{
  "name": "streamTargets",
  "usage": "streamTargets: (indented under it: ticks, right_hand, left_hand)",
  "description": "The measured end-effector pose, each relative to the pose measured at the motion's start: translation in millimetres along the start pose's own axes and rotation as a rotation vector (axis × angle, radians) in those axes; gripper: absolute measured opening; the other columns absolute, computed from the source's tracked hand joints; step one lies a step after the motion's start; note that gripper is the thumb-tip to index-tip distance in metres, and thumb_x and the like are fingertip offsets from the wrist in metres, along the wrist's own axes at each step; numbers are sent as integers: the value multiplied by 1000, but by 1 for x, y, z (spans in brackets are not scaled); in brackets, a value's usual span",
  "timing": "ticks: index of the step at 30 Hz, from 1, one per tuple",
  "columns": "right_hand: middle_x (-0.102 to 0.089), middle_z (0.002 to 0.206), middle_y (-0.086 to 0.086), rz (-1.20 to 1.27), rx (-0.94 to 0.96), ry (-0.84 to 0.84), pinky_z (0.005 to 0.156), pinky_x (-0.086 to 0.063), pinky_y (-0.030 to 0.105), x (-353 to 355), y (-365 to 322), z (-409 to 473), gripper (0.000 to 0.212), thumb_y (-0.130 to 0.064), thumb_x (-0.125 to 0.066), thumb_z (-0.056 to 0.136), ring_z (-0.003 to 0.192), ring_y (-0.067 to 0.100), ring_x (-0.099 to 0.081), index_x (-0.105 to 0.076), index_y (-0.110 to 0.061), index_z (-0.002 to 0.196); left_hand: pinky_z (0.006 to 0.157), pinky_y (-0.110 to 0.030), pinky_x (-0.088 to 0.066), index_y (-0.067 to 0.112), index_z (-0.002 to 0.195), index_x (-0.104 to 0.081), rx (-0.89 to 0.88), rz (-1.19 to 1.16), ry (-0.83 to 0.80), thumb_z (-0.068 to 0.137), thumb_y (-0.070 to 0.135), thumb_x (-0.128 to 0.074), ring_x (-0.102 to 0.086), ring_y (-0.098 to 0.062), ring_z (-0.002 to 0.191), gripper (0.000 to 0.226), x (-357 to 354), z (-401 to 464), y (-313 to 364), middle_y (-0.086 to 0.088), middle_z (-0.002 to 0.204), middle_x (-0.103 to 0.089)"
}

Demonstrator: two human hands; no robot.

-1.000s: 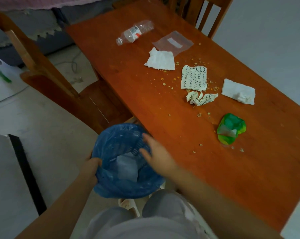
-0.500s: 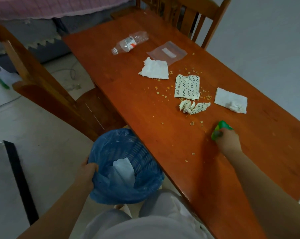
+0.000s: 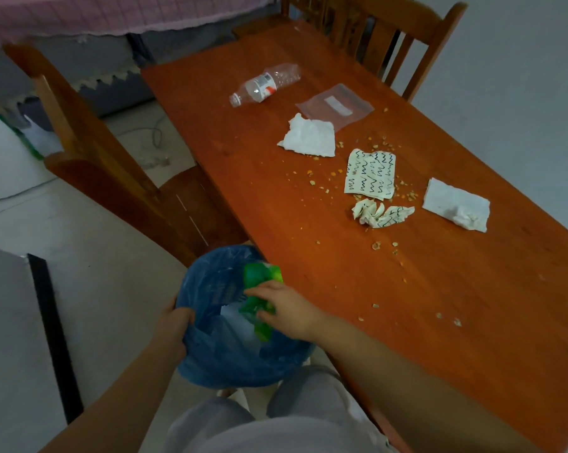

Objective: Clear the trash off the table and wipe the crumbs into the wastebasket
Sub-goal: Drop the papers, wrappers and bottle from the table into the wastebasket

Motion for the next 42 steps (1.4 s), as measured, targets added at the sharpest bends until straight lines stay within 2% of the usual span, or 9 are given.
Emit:
streamTargets:
  ticks: [4,7,10,18,24,29,31,37,42]
  right_hand:
    - [-46,136,2,-63,-25,279,107,-35,30,87,35,-4,42,-19,-51,92,125,16,-44,-45,-22,133]
    - [-36,145,10,-283,-330,574,106,-33,45,162,101,-13,53,-23,-55,89,134,28,-32,-36,-25,138]
    - [-25,150,14,-387,-602,444,104,-31,57,176,158,-14,61,-32,-56,88,138,37,-20,-28,-28,142]
    - [-55,122,12,-140,-375,767,91,-48,46,174,138,-17,40,-35,-50,91,114,30,-49,-47,-20,129]
    - [-57,111,-4,220,35,477,85,-50,32,67,16,5,37,-32,-60,87,95,12,-56,-52,-27,123]
    - [-36,143,6,250,-43,37,109,-29,25,-3,-3,9,62,-36,-57,89,129,18,-38,-32,-18,142]
    - [-36,145,6,169,-36,108,106,-23,20,36,22,5,55,-33,-55,91,132,17,-36,-36,-17,140]
    - [-41,140,17,0,-498,805,94,-46,42,216,188,-43,43,-21,-51,90,116,29,-49,-45,-14,132]
    - [-7,156,13,-21,-1019,740,108,-17,66,235,295,-84,65,-46,-48,90,143,36,-3,-17,-27,144]
  left_hand:
    - [62,-37,-51,13,132,-50,-16,-4,-13,74,-15,-33,-58,-31,77,66,-2,-1,4,-11,87,-60]
    - [62,-37,-51,13,132,-50,-20,-14,-9,74,-15,-34,-58,-31,79,66,-2,1,3,-11,89,-60]
    - [60,-36,-50,13,131,-51,-17,-38,-4,75,-15,-33,-58,-32,79,66,-3,0,1,-12,89,-60]
    - [62,-39,-52,15,129,-53,-11,-84,-5,72,-17,-32,-59,-36,80,69,2,-1,1,-14,90,-62]
    - [68,-43,-54,16,133,-50,-14,-87,-2,74,-17,-34,-59,-38,82,70,2,-1,4,-14,91,-61]
    - [61,-39,-51,18,138,-46,-9,-52,12,77,-17,-33,-57,-35,77,71,-6,-2,9,-14,98,-60]
    - [60,-39,-50,19,137,-46,-4,-26,14,79,-17,-33,-56,-34,75,70,-10,-1,11,-13,95,-59]
    - [62,-42,-50,15,135,-46,11,10,7,78,-18,-31,-56,-37,75,67,-27,-3,15,-14,87,-58]
    - [64,-40,-50,17,138,-44,7,22,14,76,-18,-30,-57,-38,79,72,-38,2,16,-15,92,-59]
Point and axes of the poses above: each hand's wrist, its own z-axis towards the middle knuckle, its own x-axis out of the back of the hand, y = z × x, the point moved 5 cm from there along z, towards the middle knuckle
